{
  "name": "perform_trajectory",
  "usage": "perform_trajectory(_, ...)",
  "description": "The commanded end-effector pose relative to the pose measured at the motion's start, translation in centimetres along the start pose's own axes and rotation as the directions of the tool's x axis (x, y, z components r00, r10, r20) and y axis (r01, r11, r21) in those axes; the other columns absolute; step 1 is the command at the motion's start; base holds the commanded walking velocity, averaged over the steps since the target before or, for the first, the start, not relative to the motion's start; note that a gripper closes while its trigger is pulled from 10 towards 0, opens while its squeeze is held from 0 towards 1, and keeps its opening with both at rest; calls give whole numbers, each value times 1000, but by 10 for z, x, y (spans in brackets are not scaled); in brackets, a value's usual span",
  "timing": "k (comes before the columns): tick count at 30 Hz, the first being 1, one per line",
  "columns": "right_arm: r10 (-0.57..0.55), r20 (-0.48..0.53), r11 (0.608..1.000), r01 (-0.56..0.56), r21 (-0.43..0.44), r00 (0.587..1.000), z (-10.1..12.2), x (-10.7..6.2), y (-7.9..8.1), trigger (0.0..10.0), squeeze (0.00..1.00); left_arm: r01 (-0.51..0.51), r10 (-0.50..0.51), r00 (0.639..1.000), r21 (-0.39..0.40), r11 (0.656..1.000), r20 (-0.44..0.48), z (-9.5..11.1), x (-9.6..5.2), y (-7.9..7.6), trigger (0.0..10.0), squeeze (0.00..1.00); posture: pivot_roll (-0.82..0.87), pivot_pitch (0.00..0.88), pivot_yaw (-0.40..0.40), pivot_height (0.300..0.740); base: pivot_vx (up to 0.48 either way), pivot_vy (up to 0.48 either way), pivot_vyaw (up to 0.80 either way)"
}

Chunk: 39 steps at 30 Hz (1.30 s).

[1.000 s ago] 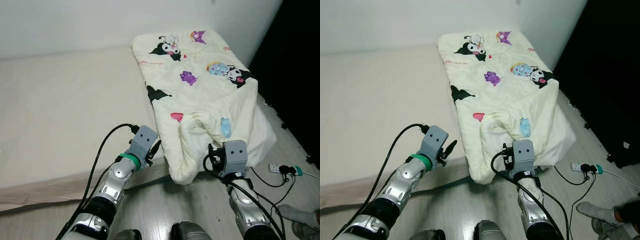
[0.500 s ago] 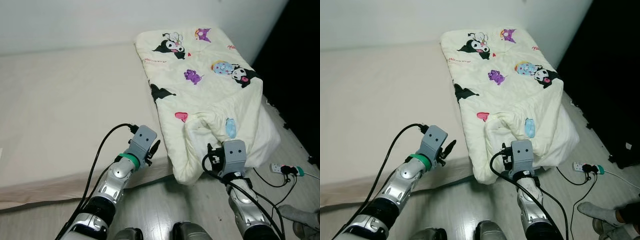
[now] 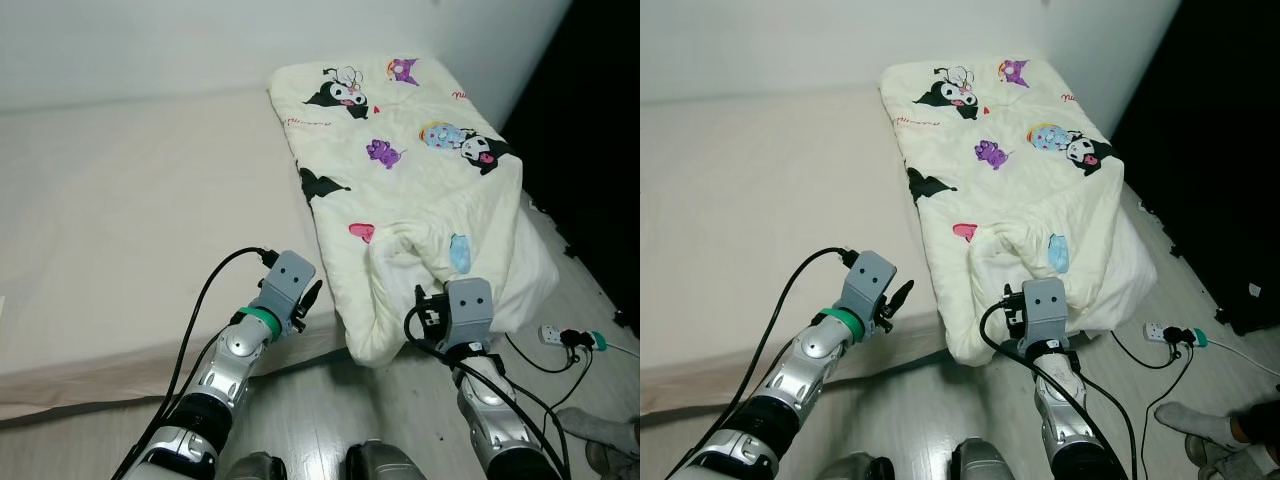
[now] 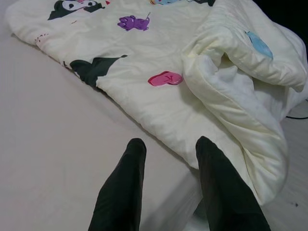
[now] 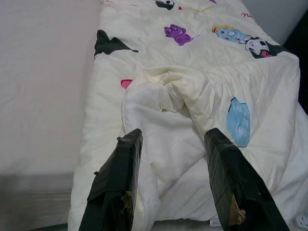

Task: Clean up the room

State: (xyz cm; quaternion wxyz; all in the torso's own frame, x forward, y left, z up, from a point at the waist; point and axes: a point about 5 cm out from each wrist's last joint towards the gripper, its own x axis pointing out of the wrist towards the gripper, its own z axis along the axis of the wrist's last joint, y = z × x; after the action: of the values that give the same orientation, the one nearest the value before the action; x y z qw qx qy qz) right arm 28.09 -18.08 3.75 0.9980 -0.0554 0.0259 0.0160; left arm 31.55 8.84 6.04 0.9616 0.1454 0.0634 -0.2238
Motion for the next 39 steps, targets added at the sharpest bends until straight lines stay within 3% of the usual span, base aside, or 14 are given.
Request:
perform_trajectory(1, -2, -5, 1000, 2, -8, 1000, -1, -1, -2, 10000, 0, 0, 0, 999, -7, 1000, -32, -8, -3, -2, 10000, 0, -142, 10, 54, 671, 0, 0, 0)
perform_trajectory(25, -27, -4, 1000, 27, -16, 1000, 0, -1, -8, 10000, 0, 4, -4, 999, 0, 1000, -37, -9, -4, -1, 10000, 0, -140, 15, 59, 601, 0, 0, 0)
perform_trajectory(29, -44, 21, 998, 45, -34, 999, 5, 1, -15, 10000, 0, 2, -2, 999, -1, 1000, -34, -8, -4, -1, 10000, 0, -138, 17, 60, 596, 0, 0, 0)
perform_trajectory(32, -90, 147, 993, 100, -61, 985, 39, 15, -40, 10000, 0, -11, 11, 1000, -11, 1000, -5, 0, -1, 2, 10000, 0, -135, 22, 59, 596, 0, 0, 0)
perform_trajectory(33, -90, 147, 993, 100, -61, 985, 39, 15, -40, 10000, 0, -11, 11, 1000, -11, 1000, -5, 0, -1, 2, 10000, 0, -135, 22, 59, 596, 0, 0, 0)
perform_trajectory(34, -107, 208, 991, 121, -55, 972, 57, 21, -50, 10000, 0, -18, 18, 1000, -17, 1000, 11, 5, 0, 3, 10000, 0, -129, 25, 54, 596, 0, 0, 0)
perform_trajectory(39, -169, 244, 984, 179, -18, 955, 72, 27, -65, 10000, 0, -27, 28, 999, -28, 999, 28, 10, 1, 4, 10000, 0, -122, 33, 50, 596, 0, 0, 0)
